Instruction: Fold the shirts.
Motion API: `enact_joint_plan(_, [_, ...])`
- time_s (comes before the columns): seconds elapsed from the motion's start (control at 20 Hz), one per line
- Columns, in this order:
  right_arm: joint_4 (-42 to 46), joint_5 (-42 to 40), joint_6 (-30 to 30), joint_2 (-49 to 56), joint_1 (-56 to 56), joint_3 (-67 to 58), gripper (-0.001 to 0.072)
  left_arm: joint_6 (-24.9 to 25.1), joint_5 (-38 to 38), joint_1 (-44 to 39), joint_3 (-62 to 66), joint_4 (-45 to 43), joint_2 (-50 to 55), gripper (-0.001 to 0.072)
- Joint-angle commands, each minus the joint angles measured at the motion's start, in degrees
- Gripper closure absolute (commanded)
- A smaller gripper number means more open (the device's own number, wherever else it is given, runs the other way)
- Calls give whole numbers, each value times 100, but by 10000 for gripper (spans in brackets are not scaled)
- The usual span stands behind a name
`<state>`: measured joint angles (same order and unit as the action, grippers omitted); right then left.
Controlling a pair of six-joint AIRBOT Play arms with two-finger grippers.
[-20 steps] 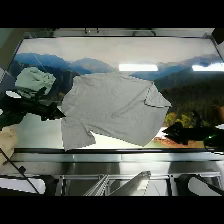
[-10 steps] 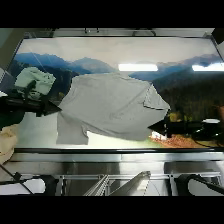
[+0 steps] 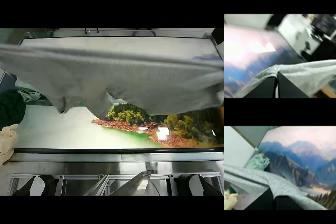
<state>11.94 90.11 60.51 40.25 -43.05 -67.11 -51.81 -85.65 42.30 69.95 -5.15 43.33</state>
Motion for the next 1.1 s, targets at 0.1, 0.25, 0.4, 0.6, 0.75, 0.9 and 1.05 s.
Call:
enact_joint_plan(0.1, [-122, -9, 424, 243, -175, -2194, 698, -420, -131, 398, 1412, 269, -173, 686])
enact_joint_plan(0.25, [111, -9, 702, 708, -173, -1917, 698, -433, -297, -328, 2105, -686, 654, 687])
enact_joint_plan(0.4, [404, -70, 699, 1134, -50, -931, 698, -678, -173, -1515, 2573, -1687, 1722, 687])
enact_joint_plan(0.6, [542, -1016, 164, 2004, 575, 815, 698, -748, -4, -2994, 2848, -2769, 3510, 687])
enact_joint_plan(0.75, [540, -1449, -448, 3259, 1073, 1204, 698, -793, 55, -3539, 3244, -3134, 5053, 688])
enact_joint_plan(0.9, [-205, -1615, -1080, 4677, 1493, 1156, 698, -896, 9, -3794, 3875, -3134, 6489, 692])
enact_joint_plan(1.05, [-1191, -1829, -1832, 5707, 1617, 898, 698, -988, 330, -3860, 4575, -3132, 7477, 692])
